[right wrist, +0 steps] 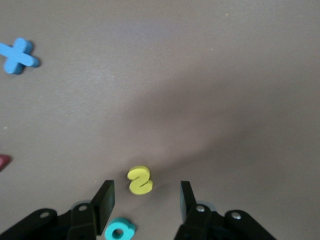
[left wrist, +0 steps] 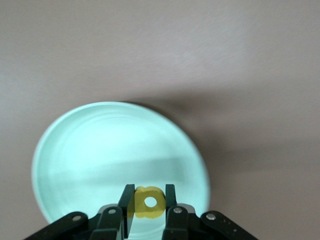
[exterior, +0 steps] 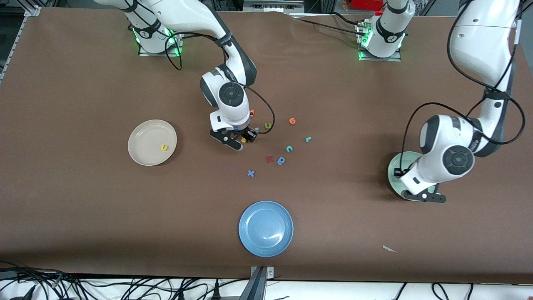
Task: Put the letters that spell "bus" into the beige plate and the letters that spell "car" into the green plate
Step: 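Grasp the yellow 2 with the right gripper while the left gripper releases b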
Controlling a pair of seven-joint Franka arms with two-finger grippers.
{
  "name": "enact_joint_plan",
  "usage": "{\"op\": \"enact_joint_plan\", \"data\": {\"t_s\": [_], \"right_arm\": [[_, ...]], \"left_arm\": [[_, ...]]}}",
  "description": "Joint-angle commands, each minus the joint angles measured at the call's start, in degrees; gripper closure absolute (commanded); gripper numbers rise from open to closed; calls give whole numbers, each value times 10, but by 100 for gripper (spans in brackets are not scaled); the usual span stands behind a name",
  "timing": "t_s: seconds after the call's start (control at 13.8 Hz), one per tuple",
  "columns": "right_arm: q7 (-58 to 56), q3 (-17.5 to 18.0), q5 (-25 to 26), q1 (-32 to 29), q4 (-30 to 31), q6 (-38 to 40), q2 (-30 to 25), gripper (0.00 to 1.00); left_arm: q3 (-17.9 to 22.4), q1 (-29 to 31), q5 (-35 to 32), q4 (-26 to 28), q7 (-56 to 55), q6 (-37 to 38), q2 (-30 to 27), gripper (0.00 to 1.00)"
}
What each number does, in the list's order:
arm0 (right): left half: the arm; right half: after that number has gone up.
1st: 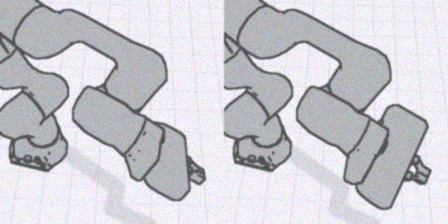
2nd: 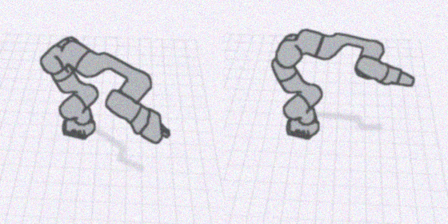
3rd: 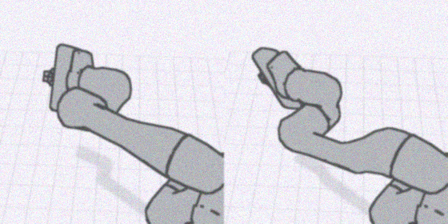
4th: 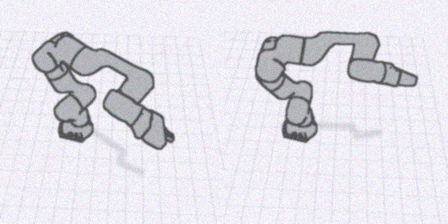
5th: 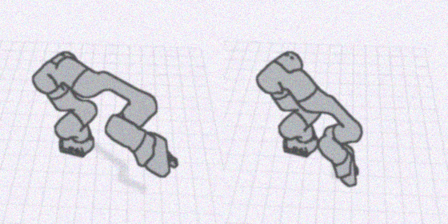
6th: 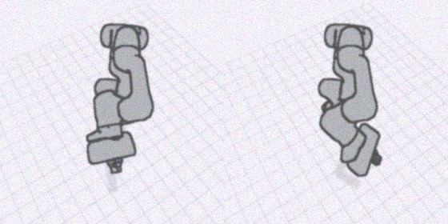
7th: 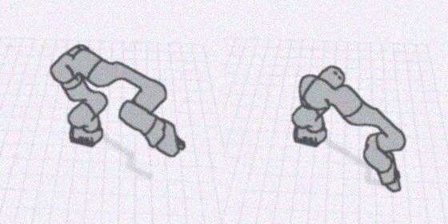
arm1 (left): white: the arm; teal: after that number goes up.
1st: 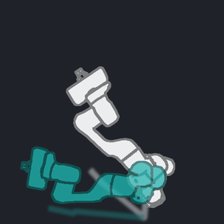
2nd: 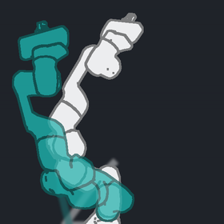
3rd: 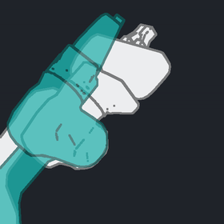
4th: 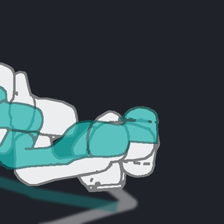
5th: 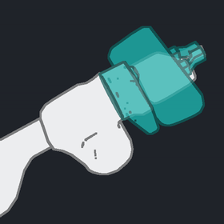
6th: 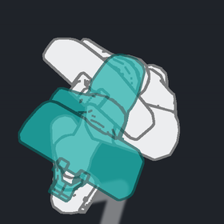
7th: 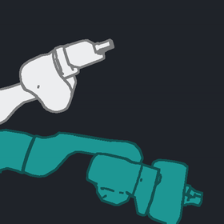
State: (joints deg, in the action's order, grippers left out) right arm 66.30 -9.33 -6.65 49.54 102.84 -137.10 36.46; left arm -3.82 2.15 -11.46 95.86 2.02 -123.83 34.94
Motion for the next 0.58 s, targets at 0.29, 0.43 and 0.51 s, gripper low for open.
{"op": "enact_joint_plan", "data": {"t_s": [0.29,0.43,0.51], "right_arm": [[-5,-6,-6,6,5,-47,17,39],[-5,-6,-6,6,5,-49,17,41],[-5,-6,-6,6,6,-49,20,44]], "left_arm": [[-15,4,-1,-3,67,-13,7,0],[-29,3,16,-2,49,-11,6,0],[-47,3,42,-2,7,-11,6,0]]}}
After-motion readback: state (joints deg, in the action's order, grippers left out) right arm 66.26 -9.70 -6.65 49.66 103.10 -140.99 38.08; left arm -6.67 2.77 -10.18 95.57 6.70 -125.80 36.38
